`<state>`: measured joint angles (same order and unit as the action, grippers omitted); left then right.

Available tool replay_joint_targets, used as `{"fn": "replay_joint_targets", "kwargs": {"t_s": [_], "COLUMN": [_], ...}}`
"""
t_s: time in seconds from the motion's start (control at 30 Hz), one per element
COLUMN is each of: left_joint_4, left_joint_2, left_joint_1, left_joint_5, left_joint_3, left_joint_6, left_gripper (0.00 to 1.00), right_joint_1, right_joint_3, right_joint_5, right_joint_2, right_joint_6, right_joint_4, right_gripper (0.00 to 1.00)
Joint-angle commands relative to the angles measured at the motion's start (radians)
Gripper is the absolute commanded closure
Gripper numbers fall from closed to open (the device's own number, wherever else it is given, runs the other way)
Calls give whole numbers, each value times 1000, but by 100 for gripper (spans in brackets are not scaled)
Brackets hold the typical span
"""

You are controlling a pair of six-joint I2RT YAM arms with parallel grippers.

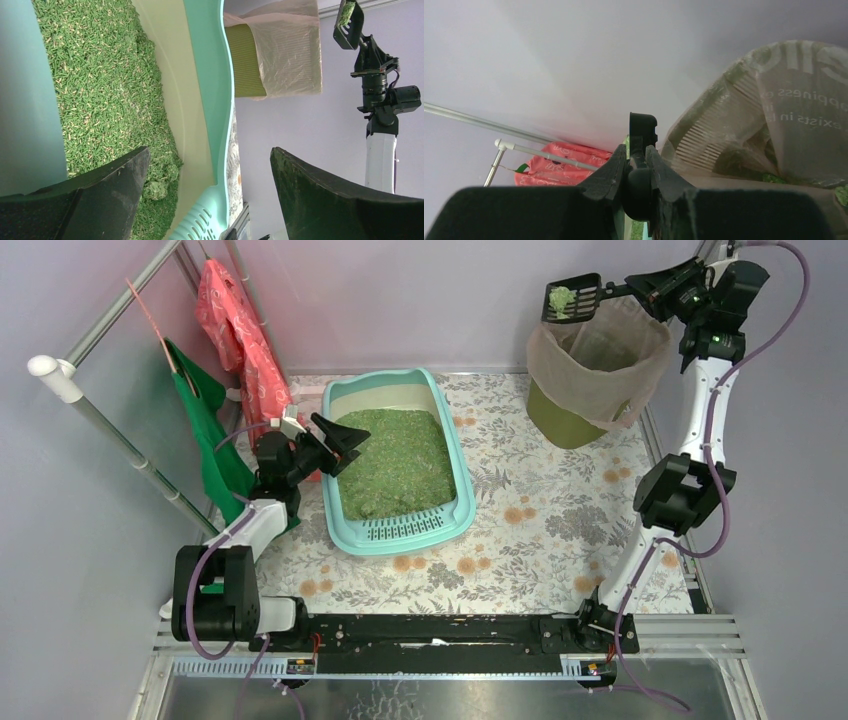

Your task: Clean the litter box

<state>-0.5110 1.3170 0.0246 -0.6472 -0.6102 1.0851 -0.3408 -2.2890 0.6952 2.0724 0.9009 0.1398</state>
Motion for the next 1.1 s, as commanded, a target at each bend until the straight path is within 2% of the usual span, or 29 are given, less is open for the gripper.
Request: {"fn": "replay_joint_targets", "kwargs": {"t_s": [0.0, 0.23, 0.53, 0.7, 0.8, 0.9, 1.07], "left_joint_4": [13, 24, 27, 27, 25, 28, 34], "left_joint_2": [36, 32, 34, 40, 42, 35, 36], "left_joint_1": [-3, -5, -8, -9, -9, -9, -10], "left_joint_5": [11, 14, 14, 14, 11, 11, 12], "left_joint_3": [32, 28, 25, 21, 19, 22, 18], "left_joint_6": [-17, -24, -25, -23, -22, -25, -28], "left_gripper": [1, 1, 1, 1, 1, 1, 1], "right_joint_1": [-19, -28, -29, -24, 1, 66, 145], "right_joint_3": [-7, 1, 6, 8, -17, -46, -27], "right_joint_5": [-15, -51, -155, -128, -141, -218, -345], "right_joint_2": [-71, -89, -128, -147, -152, -153, -162], "right_joint_6": [-25, -74, -283, -387, -533, -745, -967], "right_joint_4": [-36, -6, 95, 73, 111, 214, 276], "right_gripper": [100, 100, 100, 100, 100, 100, 100]}}
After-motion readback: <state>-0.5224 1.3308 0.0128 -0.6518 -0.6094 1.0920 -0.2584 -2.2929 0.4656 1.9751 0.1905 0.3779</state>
